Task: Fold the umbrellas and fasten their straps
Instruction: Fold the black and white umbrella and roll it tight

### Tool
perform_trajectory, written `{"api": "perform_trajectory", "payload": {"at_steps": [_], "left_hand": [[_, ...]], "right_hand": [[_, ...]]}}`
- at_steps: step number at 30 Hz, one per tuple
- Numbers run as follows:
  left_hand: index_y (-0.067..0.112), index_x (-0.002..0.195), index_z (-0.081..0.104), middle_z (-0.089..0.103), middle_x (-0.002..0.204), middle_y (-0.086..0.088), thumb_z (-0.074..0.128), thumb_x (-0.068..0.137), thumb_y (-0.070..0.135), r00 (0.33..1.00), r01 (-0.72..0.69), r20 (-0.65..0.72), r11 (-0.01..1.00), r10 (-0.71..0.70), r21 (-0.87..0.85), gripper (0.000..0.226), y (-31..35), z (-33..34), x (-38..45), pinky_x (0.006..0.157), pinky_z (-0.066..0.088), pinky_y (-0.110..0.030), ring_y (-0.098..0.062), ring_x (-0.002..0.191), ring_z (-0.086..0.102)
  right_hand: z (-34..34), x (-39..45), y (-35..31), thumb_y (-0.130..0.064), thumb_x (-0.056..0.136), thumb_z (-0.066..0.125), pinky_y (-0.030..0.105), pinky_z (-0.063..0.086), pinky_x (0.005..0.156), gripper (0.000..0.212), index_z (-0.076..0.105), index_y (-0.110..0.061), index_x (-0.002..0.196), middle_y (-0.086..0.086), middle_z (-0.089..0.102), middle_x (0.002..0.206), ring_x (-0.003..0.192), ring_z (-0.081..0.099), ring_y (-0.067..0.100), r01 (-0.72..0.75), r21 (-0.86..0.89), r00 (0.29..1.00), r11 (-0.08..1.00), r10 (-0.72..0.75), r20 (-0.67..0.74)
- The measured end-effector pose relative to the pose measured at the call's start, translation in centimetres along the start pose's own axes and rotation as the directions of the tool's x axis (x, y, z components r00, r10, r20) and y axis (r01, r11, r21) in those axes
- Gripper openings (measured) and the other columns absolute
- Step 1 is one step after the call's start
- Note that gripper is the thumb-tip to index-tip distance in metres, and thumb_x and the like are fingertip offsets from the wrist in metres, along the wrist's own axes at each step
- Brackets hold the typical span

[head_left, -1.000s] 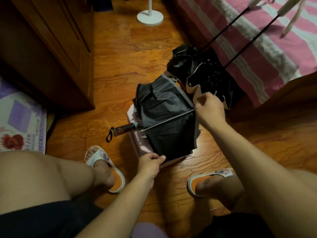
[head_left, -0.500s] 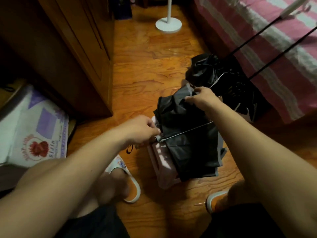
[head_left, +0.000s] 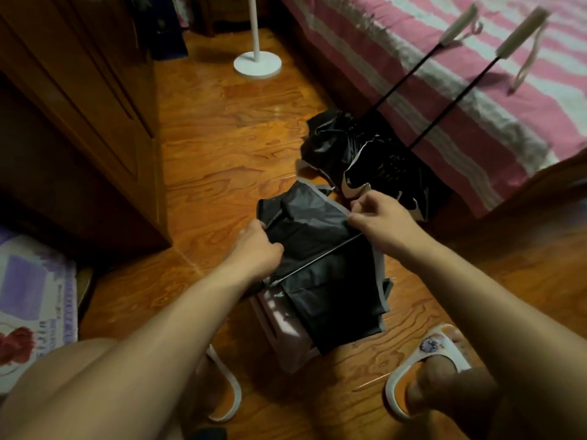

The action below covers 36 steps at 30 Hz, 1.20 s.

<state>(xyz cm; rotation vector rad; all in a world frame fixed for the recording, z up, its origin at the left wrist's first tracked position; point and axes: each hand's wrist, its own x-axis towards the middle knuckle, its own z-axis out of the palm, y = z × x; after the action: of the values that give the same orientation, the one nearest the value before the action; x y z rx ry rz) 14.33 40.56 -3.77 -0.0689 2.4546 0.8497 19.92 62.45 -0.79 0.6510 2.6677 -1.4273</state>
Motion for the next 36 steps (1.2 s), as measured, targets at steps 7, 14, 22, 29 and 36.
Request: {"api": "perform_trajectory", "payload": {"at_steps": [7, 14, 22, 29, 36], "left_hand": [[0.004, 0.099, 0.06, 0.067, 0.096, -0.018, 0.064, 0.094, 0.016, 0.973, 0.191, -0.004, 0.817, -0.23, -0.543, 0.014, -1.4, 0.8, 1.7, 0.068, 0.045, -0.034, -0.028, 0.082, 0.063], [0.019, 0.098, 0.061, 0.069, 0.1, -0.011, 0.08, 0.082, 0.013, 0.984, 0.095, -0.054, 0.747, -0.172, -0.658, 0.025, -1.7, 2.6, 0.6, 0.083, 0.056, -0.04, -0.032, 0.094, 0.068], [0.03, 0.109, 0.061, 0.065, 0.105, -0.003, 0.072, 0.087, -0.003, 0.975, -0.221, -0.087, 0.864, 0.204, -0.453, 0.041, -0.9, 2.1, -3.2, 0.081, 0.057, -0.034, -0.019, 0.075, 0.065], [0.02, 0.124, 0.057, 0.057, 0.116, -0.003, 0.073, 0.086, -0.005, 0.992, -0.102, -0.002, 0.821, 0.123, -0.562, 0.049, -1.7, 1.4, -5.3, 0.087, 0.057, -0.033, -0.015, 0.085, 0.064], [0.01, 0.118, 0.057, 0.065, 0.099, -0.01, 0.066, 0.093, 0.001, 0.992, 0.128, 0.099, 0.667, -0.082, -0.734, 0.028, -1.8, 3.1, -5.5, 0.07, 0.052, -0.027, -0.017, 0.082, 0.064]], "right_hand": [[1.1, 0.3, -0.1, -0.025, 0.095, 0.066, 0.029, 0.046, 0.093, 0.046, 0.051, -0.024, 0.139, -0.001, 0.057, 0.138, 0.117, 0.055, 0.015, -0.02, -0.059, 0.999, 0.998, 0.022, 0.038], [0.9, 1.1, -0.4, -0.023, 0.096, 0.067, 0.019, 0.043, 0.068, 0.053, 0.047, -0.023, 0.145, 0.001, 0.055, 0.139, 0.106, 0.053, 0.013, -0.075, -0.014, 0.994, 0.997, 0.076, 0.079], [-0.3, 2.5, 0.2, -0.04, 0.094, 0.07, 0.031, 0.044, 0.102, 0.067, 0.041, -0.027, 0.152, -0.008, 0.052, 0.142, 0.123, 0.053, 0.012, -0.053, -0.01, 0.989, 0.999, 0.054, 0.135], [1.2, 3.7, -1.0, -0.047, 0.096, 0.066, 0.022, 0.049, 0.094, 0.062, 0.045, -0.028, 0.15, -0.01, 0.062, 0.127, 0.112, 0.06, 0.001, 0.026, 0.129, 0.978, 0.991, -0.052, 0.203], [1.9, 3.7, -2.8, -0.046, 0.09, 0.074, 0.024, 0.055, 0.081, 0.048, 0.061, -0.024, 0.131, -0.003, 0.069, 0.111, 0.096, 0.067, 0.007, 0.015, 0.041, 0.97, 0.999, -0.025, 0.243]]}}
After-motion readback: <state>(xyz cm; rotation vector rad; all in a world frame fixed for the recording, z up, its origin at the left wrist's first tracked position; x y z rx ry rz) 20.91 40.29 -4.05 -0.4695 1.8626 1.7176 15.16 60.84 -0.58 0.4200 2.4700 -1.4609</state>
